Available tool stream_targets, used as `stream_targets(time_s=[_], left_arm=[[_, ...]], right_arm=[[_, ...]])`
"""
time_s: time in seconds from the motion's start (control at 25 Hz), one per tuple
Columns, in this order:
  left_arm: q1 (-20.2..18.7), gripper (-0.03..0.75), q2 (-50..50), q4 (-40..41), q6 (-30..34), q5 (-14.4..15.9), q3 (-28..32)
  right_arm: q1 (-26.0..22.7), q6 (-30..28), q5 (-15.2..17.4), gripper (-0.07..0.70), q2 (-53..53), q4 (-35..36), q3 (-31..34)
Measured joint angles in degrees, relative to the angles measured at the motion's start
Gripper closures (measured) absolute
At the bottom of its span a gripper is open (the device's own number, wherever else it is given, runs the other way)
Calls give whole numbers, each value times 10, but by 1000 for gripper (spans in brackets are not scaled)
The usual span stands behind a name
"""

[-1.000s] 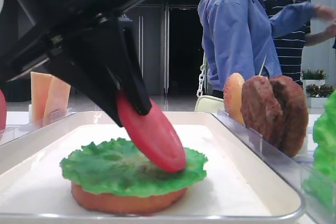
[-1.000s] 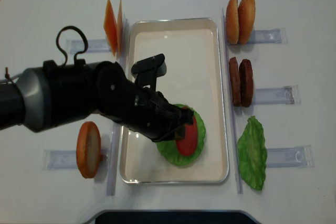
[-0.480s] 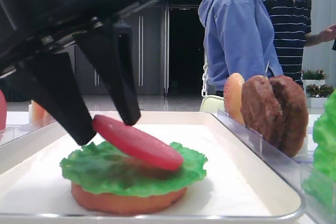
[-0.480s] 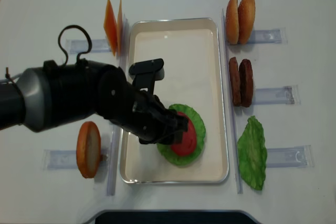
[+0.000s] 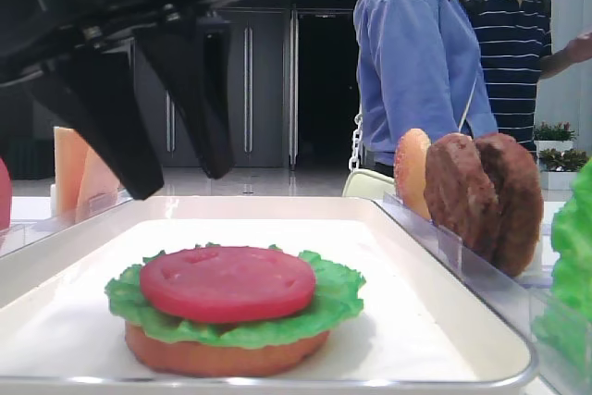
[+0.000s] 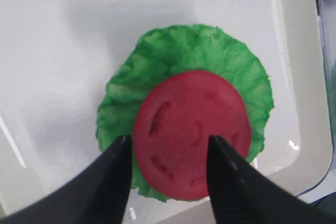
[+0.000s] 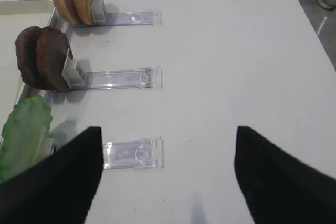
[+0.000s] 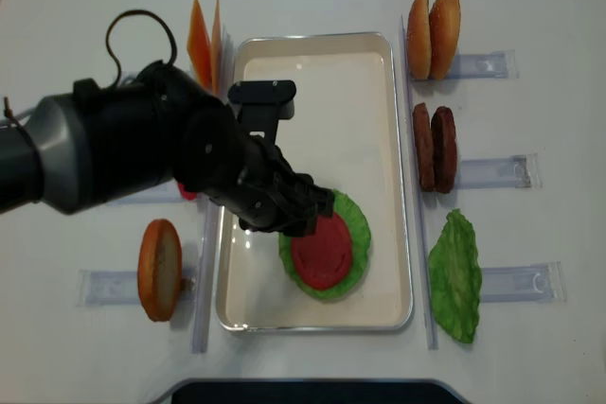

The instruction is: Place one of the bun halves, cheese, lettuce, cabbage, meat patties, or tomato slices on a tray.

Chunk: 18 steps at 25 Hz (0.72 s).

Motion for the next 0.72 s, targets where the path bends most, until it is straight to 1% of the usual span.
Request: stream_targets(time_s=[0.2, 0.44, 0.6, 0.72], left_arm=[[22, 357, 0, 15, 0, 19, -22], [59, 357, -1, 57, 0, 57, -42], [92, 357, -11, 82, 0, 89, -59], [116, 357, -24, 106, 0, 106, -64]], right_arm=[[0, 0, 0, 107, 0, 0, 0], [0, 0, 0, 107, 0, 0, 0], [0, 0, 0, 107, 0, 0, 0], [0, 0, 0, 107, 0, 0, 0]])
